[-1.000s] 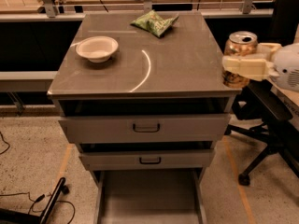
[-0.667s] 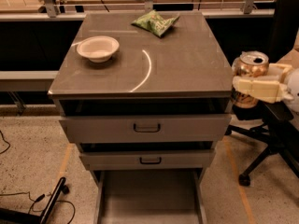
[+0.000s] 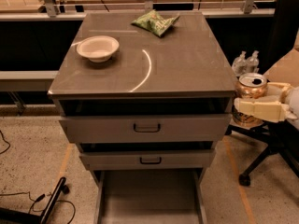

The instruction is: Place orange can into bottom drawer

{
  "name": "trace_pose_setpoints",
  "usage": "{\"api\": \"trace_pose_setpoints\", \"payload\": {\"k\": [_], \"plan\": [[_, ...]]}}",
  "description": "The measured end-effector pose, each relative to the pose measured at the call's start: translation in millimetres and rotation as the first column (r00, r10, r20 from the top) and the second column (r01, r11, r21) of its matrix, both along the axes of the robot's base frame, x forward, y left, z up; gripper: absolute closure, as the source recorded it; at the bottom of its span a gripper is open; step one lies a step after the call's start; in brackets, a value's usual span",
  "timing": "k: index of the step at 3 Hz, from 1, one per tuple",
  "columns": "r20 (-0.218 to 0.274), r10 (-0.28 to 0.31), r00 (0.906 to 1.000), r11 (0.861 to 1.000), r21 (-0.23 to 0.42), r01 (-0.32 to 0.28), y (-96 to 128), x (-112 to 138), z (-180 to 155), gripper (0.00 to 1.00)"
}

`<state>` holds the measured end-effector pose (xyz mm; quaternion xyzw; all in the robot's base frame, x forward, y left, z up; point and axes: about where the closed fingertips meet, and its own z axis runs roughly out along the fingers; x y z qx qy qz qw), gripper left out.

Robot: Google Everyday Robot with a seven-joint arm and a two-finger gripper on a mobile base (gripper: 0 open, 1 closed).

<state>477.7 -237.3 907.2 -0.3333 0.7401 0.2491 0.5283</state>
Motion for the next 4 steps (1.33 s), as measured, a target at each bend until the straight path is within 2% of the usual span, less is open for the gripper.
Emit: {"api": "trace_pose_setpoints", "payload": {"k": [1,2,3,4], "plan": [[0.0,0.0,1.0,1.0,-0.002,0.0,0,0,0,1.0],[0.02,0.011,0.9997,1.0,0.002,-0.011,8,4,-2,1.0],[0.032,0.018,0.9993,0.999,0.05,-0.02,12,3,-46,1.0],[0.0,0.054,0.9985,0.996,0.065,-0.054,5,-13,-131,1.0]]}}
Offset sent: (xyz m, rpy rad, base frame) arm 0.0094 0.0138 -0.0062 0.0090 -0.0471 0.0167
